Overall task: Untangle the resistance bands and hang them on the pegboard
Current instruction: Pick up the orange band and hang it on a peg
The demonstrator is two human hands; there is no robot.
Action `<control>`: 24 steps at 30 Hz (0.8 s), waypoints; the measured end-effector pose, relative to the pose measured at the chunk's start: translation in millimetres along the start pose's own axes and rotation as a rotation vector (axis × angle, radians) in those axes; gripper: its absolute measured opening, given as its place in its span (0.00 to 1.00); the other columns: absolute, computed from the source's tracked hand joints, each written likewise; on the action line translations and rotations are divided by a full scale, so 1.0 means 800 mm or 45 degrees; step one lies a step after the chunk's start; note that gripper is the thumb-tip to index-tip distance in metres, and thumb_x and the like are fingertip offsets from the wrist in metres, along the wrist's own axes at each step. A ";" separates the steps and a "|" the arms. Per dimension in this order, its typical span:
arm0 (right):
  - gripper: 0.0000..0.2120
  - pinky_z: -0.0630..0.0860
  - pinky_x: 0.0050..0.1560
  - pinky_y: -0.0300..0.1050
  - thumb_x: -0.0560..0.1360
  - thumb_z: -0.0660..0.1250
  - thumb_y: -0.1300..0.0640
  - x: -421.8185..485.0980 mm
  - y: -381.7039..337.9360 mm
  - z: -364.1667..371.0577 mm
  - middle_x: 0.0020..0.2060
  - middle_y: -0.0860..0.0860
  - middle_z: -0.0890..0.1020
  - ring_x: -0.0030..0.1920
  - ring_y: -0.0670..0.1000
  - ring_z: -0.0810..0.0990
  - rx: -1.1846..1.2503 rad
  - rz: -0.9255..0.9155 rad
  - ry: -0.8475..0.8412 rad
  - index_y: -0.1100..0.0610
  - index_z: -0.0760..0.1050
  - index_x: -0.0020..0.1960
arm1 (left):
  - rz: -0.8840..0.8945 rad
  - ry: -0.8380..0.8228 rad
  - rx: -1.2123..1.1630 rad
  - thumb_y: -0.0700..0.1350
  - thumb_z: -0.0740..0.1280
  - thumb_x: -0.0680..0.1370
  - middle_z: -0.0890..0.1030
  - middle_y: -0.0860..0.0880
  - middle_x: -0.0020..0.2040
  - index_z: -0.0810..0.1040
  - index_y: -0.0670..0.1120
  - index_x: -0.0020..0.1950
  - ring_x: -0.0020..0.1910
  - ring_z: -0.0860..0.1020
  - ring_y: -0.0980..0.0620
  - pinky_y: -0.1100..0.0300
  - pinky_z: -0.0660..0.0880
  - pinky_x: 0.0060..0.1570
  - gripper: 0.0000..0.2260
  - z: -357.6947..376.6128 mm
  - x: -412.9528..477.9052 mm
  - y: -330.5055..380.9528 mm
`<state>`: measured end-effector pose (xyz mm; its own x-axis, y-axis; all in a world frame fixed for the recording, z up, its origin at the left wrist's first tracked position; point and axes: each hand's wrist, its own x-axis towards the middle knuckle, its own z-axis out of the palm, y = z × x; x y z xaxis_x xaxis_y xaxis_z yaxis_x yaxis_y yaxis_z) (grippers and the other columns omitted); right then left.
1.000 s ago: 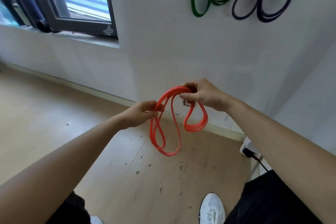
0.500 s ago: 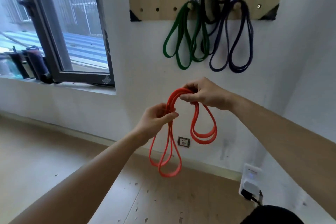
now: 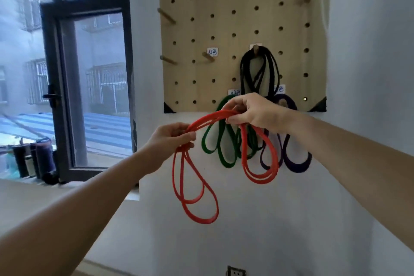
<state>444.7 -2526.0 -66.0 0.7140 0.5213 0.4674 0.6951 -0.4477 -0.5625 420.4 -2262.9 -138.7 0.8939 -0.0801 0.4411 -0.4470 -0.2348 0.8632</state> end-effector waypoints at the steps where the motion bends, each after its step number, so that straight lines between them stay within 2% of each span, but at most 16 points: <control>1: 0.11 0.82 0.49 0.42 0.77 0.71 0.63 0.010 -0.009 -0.012 0.45 0.54 0.85 0.44 0.47 0.84 0.018 -0.006 -0.009 0.57 0.80 0.59 | 0.009 0.026 -0.063 0.41 0.72 0.77 0.85 0.43 0.49 0.83 0.45 0.56 0.44 0.84 0.48 0.57 0.82 0.49 0.09 -0.007 0.013 0.012; 3: 0.12 0.84 0.51 0.46 0.77 0.71 0.65 0.033 -0.023 -0.033 0.47 0.57 0.86 0.45 0.50 0.85 0.055 -0.037 0.033 0.59 0.79 0.59 | 0.039 0.038 -0.177 0.40 0.72 0.76 0.85 0.43 0.50 0.83 0.44 0.58 0.45 0.83 0.48 0.55 0.81 0.51 0.11 -0.019 0.037 0.034; 6: 0.12 0.84 0.54 0.56 0.75 0.73 0.67 0.066 -0.035 -0.055 0.47 0.61 0.85 0.44 0.55 0.85 0.145 -0.088 0.240 0.62 0.78 0.58 | 0.104 0.021 -0.267 0.39 0.70 0.78 0.86 0.43 0.52 0.81 0.43 0.62 0.45 0.83 0.48 0.56 0.82 0.50 0.12 -0.033 0.072 0.061; 7: 0.13 0.84 0.53 0.56 0.74 0.73 0.68 0.078 -0.038 -0.060 0.46 0.60 0.85 0.43 0.56 0.85 0.167 -0.095 0.324 0.62 0.77 0.57 | 0.123 0.039 -0.286 0.38 0.70 0.79 0.86 0.43 0.53 0.81 0.43 0.63 0.45 0.83 0.49 0.57 0.81 0.48 0.12 -0.037 0.084 0.068; 10: 0.12 0.85 0.45 0.46 0.75 0.73 0.67 0.107 -0.044 -0.065 0.49 0.63 0.84 0.41 0.54 0.85 0.167 -0.116 0.513 0.63 0.76 0.57 | 0.147 0.152 -0.361 0.38 0.70 0.79 0.86 0.41 0.54 0.80 0.42 0.64 0.45 0.83 0.49 0.58 0.81 0.46 0.13 -0.044 0.119 0.088; 15: 0.09 0.84 0.44 0.47 0.74 0.74 0.64 0.158 -0.045 -0.058 0.43 0.59 0.85 0.41 0.54 0.86 0.102 -0.178 0.772 0.60 0.76 0.51 | 0.184 0.397 -0.498 0.38 0.71 0.79 0.85 0.38 0.54 0.79 0.42 0.61 0.44 0.83 0.47 0.54 0.84 0.51 0.11 -0.039 0.178 0.115; 18: 0.09 0.83 0.42 0.45 0.74 0.76 0.62 0.188 -0.041 -0.065 0.42 0.56 0.84 0.40 0.52 0.85 0.048 -0.211 0.939 0.58 0.76 0.50 | 0.232 0.513 -0.500 0.38 0.72 0.79 0.85 0.39 0.51 0.80 0.43 0.58 0.40 0.83 0.48 0.56 0.84 0.45 0.08 -0.033 0.214 0.131; 21: 0.10 0.81 0.36 0.42 0.73 0.76 0.62 0.217 -0.033 -0.083 0.41 0.54 0.83 0.38 0.51 0.84 0.006 -0.208 1.048 0.57 0.77 0.51 | 0.282 0.544 -0.483 0.37 0.73 0.78 0.84 0.41 0.47 0.80 0.43 0.56 0.35 0.82 0.49 0.58 0.84 0.39 0.08 -0.028 0.249 0.143; 24: 0.10 0.84 0.39 0.50 0.72 0.76 0.61 0.241 -0.020 -0.099 0.43 0.57 0.84 0.39 0.54 0.86 0.009 -0.163 1.111 0.54 0.76 0.46 | 0.325 0.550 -0.426 0.37 0.74 0.77 0.83 0.43 0.42 0.81 0.43 0.54 0.34 0.81 0.49 0.56 0.84 0.42 0.07 -0.023 0.283 0.144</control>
<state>578.2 -2475.9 86.9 0.4424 -0.1750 0.8796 0.7756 -0.4178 -0.4732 570.3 -2290.2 65.2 0.6935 0.3235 0.6437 -0.6946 0.0634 0.7166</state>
